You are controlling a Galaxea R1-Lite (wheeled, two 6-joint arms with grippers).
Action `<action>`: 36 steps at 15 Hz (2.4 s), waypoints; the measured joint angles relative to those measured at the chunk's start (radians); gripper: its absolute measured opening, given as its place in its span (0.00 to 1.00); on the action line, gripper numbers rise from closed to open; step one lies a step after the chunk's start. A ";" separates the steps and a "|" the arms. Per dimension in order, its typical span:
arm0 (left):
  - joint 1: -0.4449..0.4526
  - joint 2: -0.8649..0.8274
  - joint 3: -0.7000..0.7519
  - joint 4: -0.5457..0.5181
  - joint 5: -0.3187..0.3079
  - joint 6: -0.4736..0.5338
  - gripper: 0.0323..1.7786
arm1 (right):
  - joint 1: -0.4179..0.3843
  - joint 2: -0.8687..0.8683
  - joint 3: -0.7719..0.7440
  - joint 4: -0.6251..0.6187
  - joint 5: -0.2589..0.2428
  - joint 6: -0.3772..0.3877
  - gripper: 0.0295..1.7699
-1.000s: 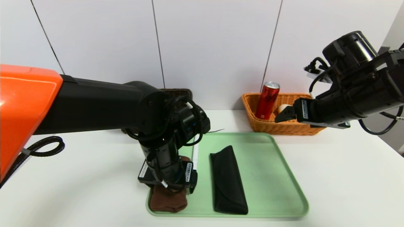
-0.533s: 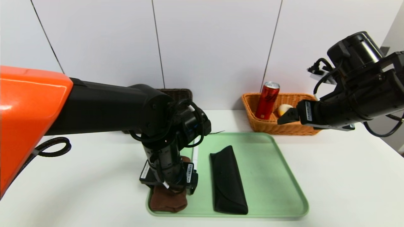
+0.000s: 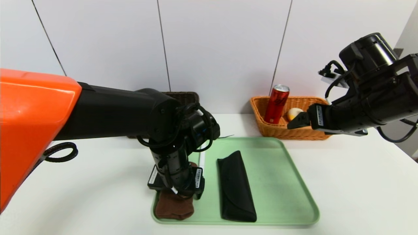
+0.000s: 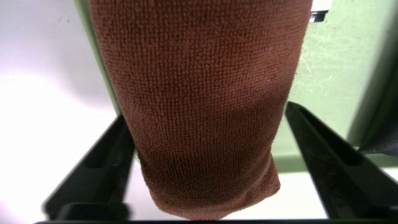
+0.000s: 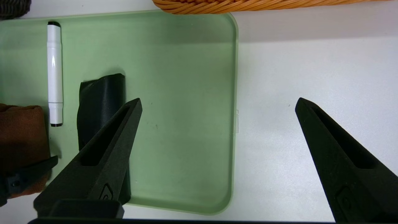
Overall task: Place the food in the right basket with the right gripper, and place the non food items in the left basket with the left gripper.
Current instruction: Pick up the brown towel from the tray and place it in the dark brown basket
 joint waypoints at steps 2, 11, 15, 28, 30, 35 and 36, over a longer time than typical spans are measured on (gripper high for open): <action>0.000 0.005 0.000 -0.001 0.001 0.000 0.67 | 0.000 0.000 0.003 -0.001 0.002 0.000 0.96; 0.000 -0.065 -0.016 0.002 0.001 0.013 0.20 | -0.007 -0.005 0.006 -0.002 0.004 0.000 0.96; 0.014 -0.231 -0.041 -0.084 0.005 0.017 0.20 | -0.017 -0.016 0.027 -0.002 0.005 0.001 0.96; 0.534 -0.145 -0.240 -0.495 0.003 0.083 0.20 | -0.016 0.016 0.030 -0.049 0.007 -0.002 0.96; 0.547 -0.064 -0.299 -0.506 0.003 0.087 0.20 | -0.015 0.021 0.029 -0.059 0.006 0.000 0.96; 0.586 0.081 -0.340 -0.521 0.002 0.144 0.20 | -0.018 0.029 0.030 -0.060 0.006 0.001 0.96; 0.595 0.100 -0.340 -0.521 0.003 0.157 0.20 | -0.018 0.031 0.030 -0.061 0.005 0.000 0.96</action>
